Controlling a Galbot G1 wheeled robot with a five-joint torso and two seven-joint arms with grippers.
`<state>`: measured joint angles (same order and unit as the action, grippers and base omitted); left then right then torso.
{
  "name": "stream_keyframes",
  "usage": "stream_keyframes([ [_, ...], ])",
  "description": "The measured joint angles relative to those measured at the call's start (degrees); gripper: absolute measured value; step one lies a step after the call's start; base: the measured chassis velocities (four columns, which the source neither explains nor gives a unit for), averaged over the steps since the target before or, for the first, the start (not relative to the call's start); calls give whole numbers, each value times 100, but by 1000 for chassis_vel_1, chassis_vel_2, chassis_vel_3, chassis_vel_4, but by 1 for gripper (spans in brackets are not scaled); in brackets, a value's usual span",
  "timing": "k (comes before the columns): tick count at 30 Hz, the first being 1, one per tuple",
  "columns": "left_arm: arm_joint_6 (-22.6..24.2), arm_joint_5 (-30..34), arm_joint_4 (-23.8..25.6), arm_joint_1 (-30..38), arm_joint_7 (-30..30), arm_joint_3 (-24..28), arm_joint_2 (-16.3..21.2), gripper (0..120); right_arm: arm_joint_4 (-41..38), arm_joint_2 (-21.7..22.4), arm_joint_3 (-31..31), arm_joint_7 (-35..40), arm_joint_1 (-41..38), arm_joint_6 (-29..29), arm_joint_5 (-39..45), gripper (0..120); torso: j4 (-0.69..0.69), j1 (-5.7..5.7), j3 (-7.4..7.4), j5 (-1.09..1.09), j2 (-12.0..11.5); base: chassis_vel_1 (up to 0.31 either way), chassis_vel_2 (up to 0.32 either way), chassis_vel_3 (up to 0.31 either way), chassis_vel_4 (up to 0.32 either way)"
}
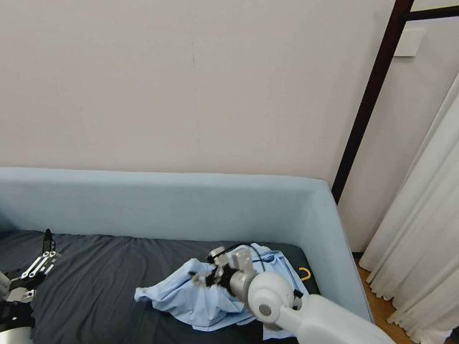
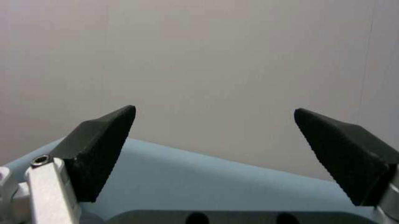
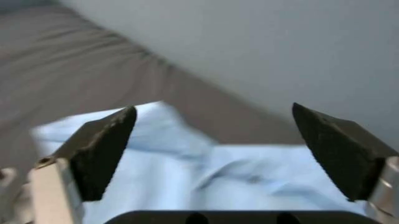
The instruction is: Pick up the clothes from the sofa and hang them on the clothes hanger.
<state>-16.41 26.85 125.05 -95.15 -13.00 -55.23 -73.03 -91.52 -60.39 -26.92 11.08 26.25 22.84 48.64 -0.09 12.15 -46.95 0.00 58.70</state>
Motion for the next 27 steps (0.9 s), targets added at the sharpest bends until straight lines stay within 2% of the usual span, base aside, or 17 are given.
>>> stream_keyframes([
  [3,1,-1,35,-23,2,-3,5,100,1046,-62,317,-750,-115,-463,-1006,100,0,0,0,0,0,0,0,0,0],
  [4,1,-1,35,-23,2,-3,5,100,1046,-62,317,-750,-115,-463,-1006,100,0,0,0,0,0,0,0,0,0],
  [6,1,-13,73,-63,3,-5,-3,100,1964,-224,597,-1143,-210,-734,-1528,100,-1,0,0,0,0,0,0,0,0],
  [9,0,-28,94,-97,2,-17,-6,100,2628,-362,775,-1434,-252,-903,-1643,100,1,0,0,1,0,0,0,0,0],
  [12,1,-36,134,-132,4,-66,2,100,3661,-602,1059,-2328,-284,-1336,-1830,100,0,0,0,-2,0,0,0,0,0],
  [13,1,-36,134,-132,4,-66,2,100,3661,-602,1059,-2328,-284,-1336,-1830,100,0,0,0,-2,0,0,0,0,0],
  [15,19,-38,168,-148,1,-105,5,100,4505,-843,1366,-2979,-379,-1718,-2228,100,-2,0,0,0,-1,0,0,0,0],
  [21,41,-52,195,-183,0,-176,1,100,5619,-1338,1841,-3267,-610,-1890,-2921,100,1,0,1,1,0,0,0,0,0],
  [27,53,-60,208,-188,-2,-208,-13,100,6034,-1584,2075,-3319,-696,-1754,-3465,100,1,1,0,1,0,0,0,0,0],
])
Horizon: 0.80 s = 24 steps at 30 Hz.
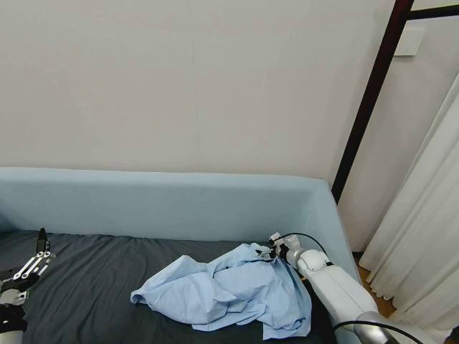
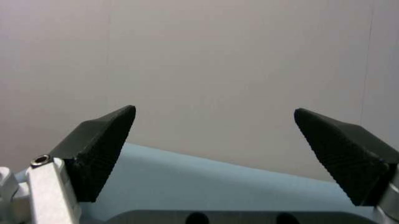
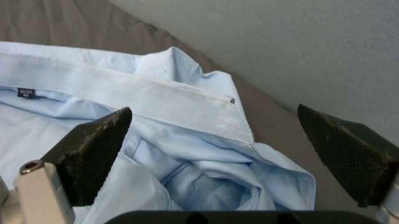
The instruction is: Pick up the clothes from the sofa and hang them on the clothes hanger.
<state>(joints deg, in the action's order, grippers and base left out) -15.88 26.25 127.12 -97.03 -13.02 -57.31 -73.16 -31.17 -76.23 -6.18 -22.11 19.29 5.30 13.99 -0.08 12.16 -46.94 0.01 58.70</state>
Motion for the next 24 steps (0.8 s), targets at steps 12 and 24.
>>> stream_keyframes([
  [12,9,-64,33,6,-7,26,-24,100,403,-224,283,125,-71,147,-618,89,0,-1,1,1,0,0,0,0,0],
  [24,5,-63,83,-53,-24,-24,-39,100,545,-350,372,132,-119,-72,-791,44,-1,0,0,0,0,0,0,0,0],
])
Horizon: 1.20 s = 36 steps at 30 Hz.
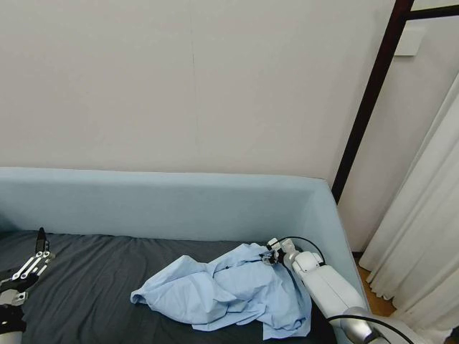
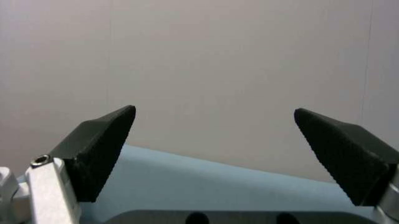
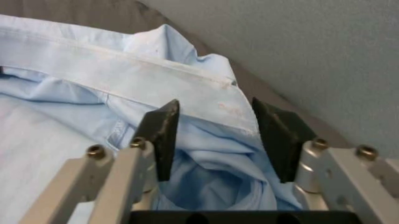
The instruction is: Pick up the clothes from the sofa and hang them on the clothes hanger.
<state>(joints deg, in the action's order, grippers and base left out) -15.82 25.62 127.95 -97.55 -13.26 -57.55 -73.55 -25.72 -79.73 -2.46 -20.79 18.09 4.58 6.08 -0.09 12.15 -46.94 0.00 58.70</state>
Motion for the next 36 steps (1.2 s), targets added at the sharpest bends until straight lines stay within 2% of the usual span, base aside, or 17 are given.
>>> stream_keyframes([
  [2,-2,1,2,1,-3,-1,0,100,-38,11,-28,-30,1,-5,-9,36,1,0,0,0,0,0,0,0,0],
  [3,-2,1,2,1,-3,-1,0,100,-38,11,-28,-30,1,-5,-9,36,1,0,0,0,0,0,0,0,0],
  [7,-6,2,-6,9,-5,21,-4,100,-153,118,-70,-139,52,-35,-15,15,-1,0,0,0,0,0,0,0,0],
  [8,-6,2,-6,9,-5,21,-4,100,-153,118,-70,-139,52,-35,-15,15,-1,0,0,0,0,0,0,0,0],
  [11,-7,2,-44,27,-6,54,1,100,-332,253,-151,-227,125,-57,41,2,-1,0,0,0,0,0,0,0,0],
  [16,-11,1,-110,50,-7,112,13,100,-704,447,-342,-235,242,-65,332,0,0,0,0,0,0,0,0,0,0],
  [19,-71,0,-261,70,4,192,44,100,-1525,809,-675,-84,365,-62,821,0,1,0,0,-2,0,0,0,0,0],
  [20,-71,0,-261,70,4,192,44,100,-1525,809,-675,-84,365,-62,821,0,1,0,0,-2,0,0,0,0,0],
  [24,-374,155,-907,47,268,644,128,100,-2935,1357,-1002,212,446,-93,1678,0,-1,-1,0,0,0,0,0,0,0],
  [25,-374,155,-907,47,268,644,128,100,-2935,1357,-1002,212,446,-93,1678,0,-1,-1,0,0,0,0,0,0,0],
  [29,-697,238,-1605,59,782,1036,150,100,-4400,1794,-1218,1153,488,-48,2547,0,2,-1,0,0,0,0,0,0,0],
  [30,-697,238,-1605,59,782,1036,150,100,-4400,1794,-1218,1153,488,-48,2547,0,2,-1,0,0,0,0,0,0,0],
  [34,-956,-10,-2172,145,1077,1343,310,100,-5336,2157,-1387,1810,495,-140,3072,0,-1,-1,0,0,1,0,0,0,0],
  [36,-989,-54,-2274,181,1111,1424,359,100,-5467,2208,-1404,1871,500,-196,3121,0,-1,-1,0,0,1,0,0,0,0],
])
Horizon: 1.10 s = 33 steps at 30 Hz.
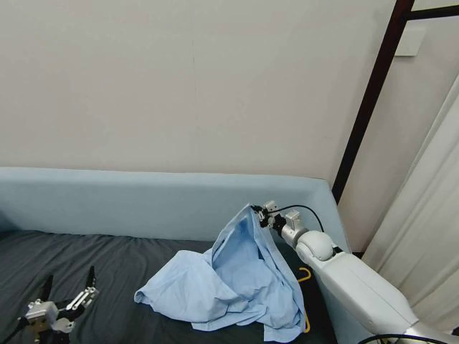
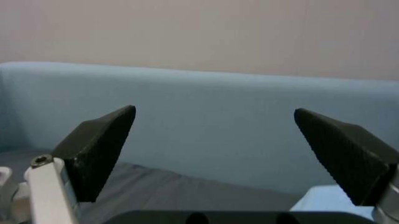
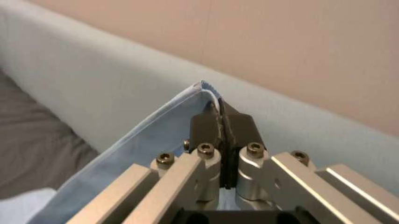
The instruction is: Pick up the clothes from the sofa and hang them on the clothes hanger.
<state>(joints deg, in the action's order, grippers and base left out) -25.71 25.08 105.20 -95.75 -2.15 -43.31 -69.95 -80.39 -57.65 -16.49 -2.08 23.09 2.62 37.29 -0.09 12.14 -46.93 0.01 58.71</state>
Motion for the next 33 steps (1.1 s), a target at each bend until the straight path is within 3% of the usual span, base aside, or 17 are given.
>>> stream_keyframes([
  [11,-47,-89,-302,808,214,1276,197,100,-1031,58,-65,344,-112,-575,692,0,1,0,-1,0,-1,0,0,0,0],
  [20,-159,-545,-163,1115,324,1749,161,100,-1566,238,165,462,-670,-498,1161,0,1,0,0,-1,0,0,0,0,0],
  [28,-347,-799,-77,1288,373,2114,29,100,-1912,428,214,526,-697,-386,1204,0,1,0,-1,-1,0,0,0,0,0],
  [33,-334,-979,-395,1679,381,2495,-42,100,-2009,488,167,541,-696,-374,1247,0,0,1,-1,-1,-1,0,0,0,0],
])
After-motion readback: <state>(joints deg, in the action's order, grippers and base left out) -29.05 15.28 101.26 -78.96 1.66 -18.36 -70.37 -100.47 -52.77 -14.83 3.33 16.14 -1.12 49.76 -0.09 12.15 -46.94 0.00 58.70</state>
